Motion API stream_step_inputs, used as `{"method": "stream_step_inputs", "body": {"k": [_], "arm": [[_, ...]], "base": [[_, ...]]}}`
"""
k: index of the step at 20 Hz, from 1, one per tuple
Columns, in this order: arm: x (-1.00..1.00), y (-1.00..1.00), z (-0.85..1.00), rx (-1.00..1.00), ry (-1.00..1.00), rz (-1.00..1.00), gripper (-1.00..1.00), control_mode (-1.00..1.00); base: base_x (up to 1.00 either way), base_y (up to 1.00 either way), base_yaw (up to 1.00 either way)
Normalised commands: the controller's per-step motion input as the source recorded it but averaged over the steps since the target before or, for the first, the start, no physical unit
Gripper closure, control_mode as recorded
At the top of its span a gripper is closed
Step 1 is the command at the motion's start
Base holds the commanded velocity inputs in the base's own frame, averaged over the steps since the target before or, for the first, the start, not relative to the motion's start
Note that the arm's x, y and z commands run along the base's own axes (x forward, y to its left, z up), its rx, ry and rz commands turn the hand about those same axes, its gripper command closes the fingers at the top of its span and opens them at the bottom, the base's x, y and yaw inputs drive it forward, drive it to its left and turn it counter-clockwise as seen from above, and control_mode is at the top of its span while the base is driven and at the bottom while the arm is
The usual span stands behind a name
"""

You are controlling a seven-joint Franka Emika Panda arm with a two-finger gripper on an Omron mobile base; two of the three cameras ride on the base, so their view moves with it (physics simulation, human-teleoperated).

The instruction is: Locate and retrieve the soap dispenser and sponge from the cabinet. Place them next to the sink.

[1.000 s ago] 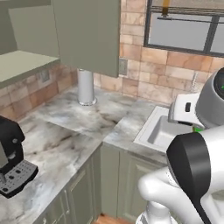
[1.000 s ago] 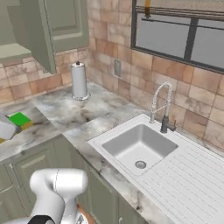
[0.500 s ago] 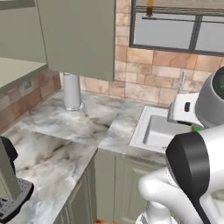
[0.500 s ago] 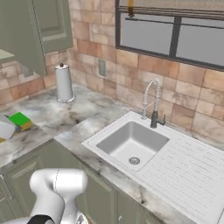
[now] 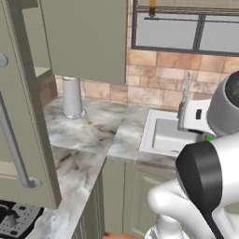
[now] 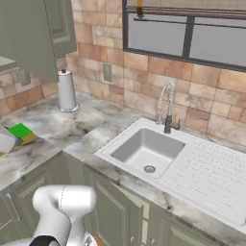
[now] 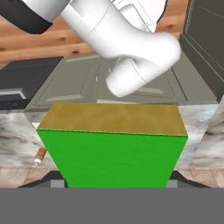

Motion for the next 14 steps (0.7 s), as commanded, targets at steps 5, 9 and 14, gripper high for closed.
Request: {"method": "stream_step_inputs", "body": {"k": [5, 9, 14], "arm": [[0.0, 0.0, 0.0, 0.0, 0.0, 0.0, 1.0, 1.0], [0.0, 0.0, 0.0, 0.0, 0.0, 0.0, 1.0, 1.0], [0.0, 0.0, 0.0, 0.0, 0.0, 0.0, 1.0, 1.0]], "base": [[-0.26, -0.3, -0.23], [-0.13, -0.5, -0.21], [-0.3, -0.37, -0.24]]}}
